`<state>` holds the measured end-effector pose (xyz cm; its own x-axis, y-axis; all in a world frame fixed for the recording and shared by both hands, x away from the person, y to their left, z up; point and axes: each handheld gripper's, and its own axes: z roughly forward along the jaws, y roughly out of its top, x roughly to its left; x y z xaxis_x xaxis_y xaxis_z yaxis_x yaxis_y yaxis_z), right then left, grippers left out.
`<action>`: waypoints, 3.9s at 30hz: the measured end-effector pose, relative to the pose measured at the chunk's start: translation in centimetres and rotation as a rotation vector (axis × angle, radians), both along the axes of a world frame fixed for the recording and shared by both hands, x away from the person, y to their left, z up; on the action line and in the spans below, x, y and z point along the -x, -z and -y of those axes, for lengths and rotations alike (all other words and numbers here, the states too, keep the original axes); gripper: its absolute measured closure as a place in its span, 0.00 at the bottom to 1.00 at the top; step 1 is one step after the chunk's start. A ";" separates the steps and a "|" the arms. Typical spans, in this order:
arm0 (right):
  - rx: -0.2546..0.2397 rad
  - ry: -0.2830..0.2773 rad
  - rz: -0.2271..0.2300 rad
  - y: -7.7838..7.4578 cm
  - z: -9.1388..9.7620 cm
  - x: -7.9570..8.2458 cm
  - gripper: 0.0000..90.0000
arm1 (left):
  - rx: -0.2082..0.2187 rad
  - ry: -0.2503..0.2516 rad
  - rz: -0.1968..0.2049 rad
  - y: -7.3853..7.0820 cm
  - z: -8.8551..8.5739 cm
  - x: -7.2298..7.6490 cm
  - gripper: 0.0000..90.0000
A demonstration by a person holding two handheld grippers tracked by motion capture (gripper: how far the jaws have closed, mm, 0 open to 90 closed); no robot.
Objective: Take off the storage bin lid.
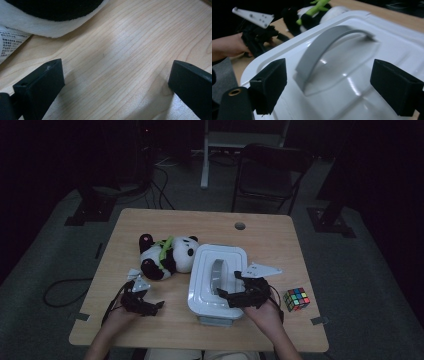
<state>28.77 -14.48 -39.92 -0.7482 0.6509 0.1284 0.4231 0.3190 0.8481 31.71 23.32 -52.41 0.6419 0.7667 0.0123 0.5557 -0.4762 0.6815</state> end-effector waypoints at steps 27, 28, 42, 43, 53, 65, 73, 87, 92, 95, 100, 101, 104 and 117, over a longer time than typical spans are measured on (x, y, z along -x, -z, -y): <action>0.088 -0.130 0.027 0.6 -2.4 -0.7 0.69 | 0.000 0.000 0.000 0.0 0.0 0.0 0.01; 0.085 -0.135 0.028 0.6 -2.4 -0.7 0.69 | 0.000 0.000 0.000 0.0 0.0 0.0 0.01; 0.058 -0.169 -0.005 -0.3 -2.0 -0.9 0.73 | 0.002 -0.002 0.000 0.0 0.0 0.0 0.01; 0.054 -0.169 -0.006 -0.4 -1.9 -0.9 0.73 | 0.001 -0.002 0.000 0.0 0.0 0.0 0.01; 0.029 -0.139 0.008 -1.4 -0.8 -1.2 0.75 | 0.002 -0.002 -0.001 0.0 0.0 0.0 0.01; -0.040 -0.065 0.026 -3.0 1.6 -2.8 0.83 | 0.003 -0.002 -0.001 0.0 0.0 0.0 0.01; -0.074 -0.014 0.023 -3.8 3.3 -4.9 0.83 | 0.002 -0.002 0.000 0.0 0.0 0.0 0.01; -0.110 0.169 0.017 -4.5 8.2 -10.1 0.83 | 0.005 -0.004 0.002 0.0 0.0 0.0 0.01; -0.108 0.250 0.000 -3.4 10.2 -12.4 0.84 | 0.000 -0.001 0.000 0.0 0.0 0.0 0.01; -0.111 0.287 -0.022 -2.3 11.1 -13.7 0.84 | -0.001 0.000 0.001 0.0 0.0 0.0 0.01; -0.118 0.349 -0.069 -0.5 12.2 -15.5 0.83 | -0.001 0.000 0.000 0.0 0.0 0.0 0.01; -0.121 0.359 -0.077 -0.1 12.3 -15.8 0.84 | -0.001 0.000 0.001 0.0 0.0 0.0 0.01; -0.126 0.402 -0.107 1.3 12.7 -16.6 0.84 | -0.001 -0.001 0.000 0.0 0.0 0.0 0.01; -0.154 0.482 -0.208 6.9 11.8 -18.3 0.83 | 0.002 -0.003 0.000 0.0 0.0 0.0 0.01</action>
<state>47.04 -26.26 -46.81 -0.3184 0.8757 0.3630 0.6542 -0.0741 0.7527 31.69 23.31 -52.42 0.6399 0.7683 0.0112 0.5569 -0.4738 0.6822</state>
